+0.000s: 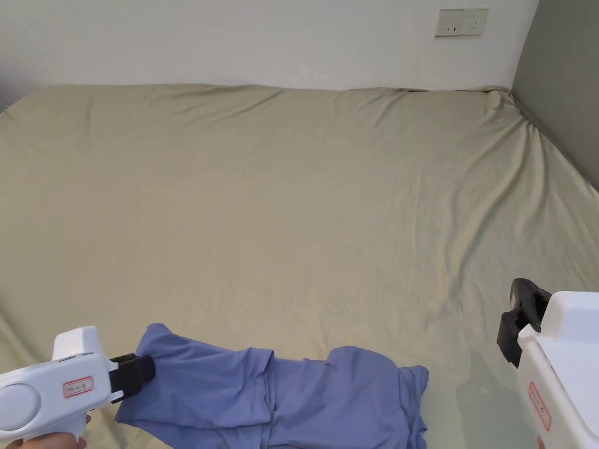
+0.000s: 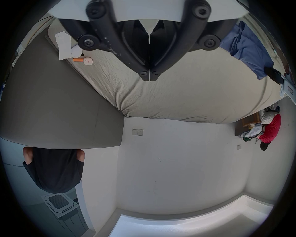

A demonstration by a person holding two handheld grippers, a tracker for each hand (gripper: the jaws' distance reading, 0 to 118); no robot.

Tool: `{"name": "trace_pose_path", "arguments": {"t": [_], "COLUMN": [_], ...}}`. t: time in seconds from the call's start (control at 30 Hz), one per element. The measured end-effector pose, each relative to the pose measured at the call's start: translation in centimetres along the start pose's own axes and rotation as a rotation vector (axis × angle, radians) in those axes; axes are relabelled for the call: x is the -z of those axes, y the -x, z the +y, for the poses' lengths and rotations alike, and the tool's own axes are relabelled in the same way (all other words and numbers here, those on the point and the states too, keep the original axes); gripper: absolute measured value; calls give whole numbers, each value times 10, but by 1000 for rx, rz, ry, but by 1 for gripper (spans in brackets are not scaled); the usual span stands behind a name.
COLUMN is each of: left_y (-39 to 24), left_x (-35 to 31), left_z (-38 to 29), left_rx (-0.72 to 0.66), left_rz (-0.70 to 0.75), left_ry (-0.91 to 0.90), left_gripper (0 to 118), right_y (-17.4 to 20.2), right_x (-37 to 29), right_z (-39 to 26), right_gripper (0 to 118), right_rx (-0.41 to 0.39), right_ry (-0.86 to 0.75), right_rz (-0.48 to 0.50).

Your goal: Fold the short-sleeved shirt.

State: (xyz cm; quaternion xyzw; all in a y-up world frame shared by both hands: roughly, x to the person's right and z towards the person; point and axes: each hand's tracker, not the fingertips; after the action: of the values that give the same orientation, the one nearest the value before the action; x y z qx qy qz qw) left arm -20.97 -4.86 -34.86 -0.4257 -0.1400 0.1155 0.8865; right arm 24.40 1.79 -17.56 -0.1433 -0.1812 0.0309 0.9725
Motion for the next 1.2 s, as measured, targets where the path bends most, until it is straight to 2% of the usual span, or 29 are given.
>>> {"name": "trace_pose_path", "arguments": {"t": [0.13,0.37,0.53,0.67,0.73,0.77,0.8,0.87,0.9,0.93,1.07,1.2], "left_y": [-65,-172,-238,-277,-290,-292,-291,-290,-290,-290,-282,-261], "left_x": [-7,27,65,94,107,112,113,110,107,103,78,49], "left_z": [0,-15,-41,-68,-81,-84,-85,-85,-85,-84,-72,-55], "left_rx": [122,284,341,382,423,406,388,316,304,310,349,303], "left_rz": [-58,-211,-277,-286,-246,-243,-259,-364,-397,-408,-395,-357], "left_ry": [-4,96,178,240,267,262,269,300,294,274,107,-98], "left_gripper": [10,10,10,10,13,26,46,99,115,118,116,116], "right_y": [-1,-11,-24,-35,-41,-43,-45,-48,-50,-51,-53,-51], "right_x": [-2,-10,-14,-17,-18,-18,-19,-20,-20,-20,-20,-20], "right_z": [-1,-3,-6,-8,-9,-9,-9,-10,-10,-11,-12,-12], "right_gripper": [1,1,1,1,1,1,1,1,1,1,1,1], "right_rx": [2,10,16,20,22,22,22,21,21,23,33,35], "right_ry": [-1,-5,0,2,8,10,10,12,14,16,19,18], "right_rz": [6,-8,-31,-60,-69,-74,-79,-88,-93,-95,-105,-99]}}
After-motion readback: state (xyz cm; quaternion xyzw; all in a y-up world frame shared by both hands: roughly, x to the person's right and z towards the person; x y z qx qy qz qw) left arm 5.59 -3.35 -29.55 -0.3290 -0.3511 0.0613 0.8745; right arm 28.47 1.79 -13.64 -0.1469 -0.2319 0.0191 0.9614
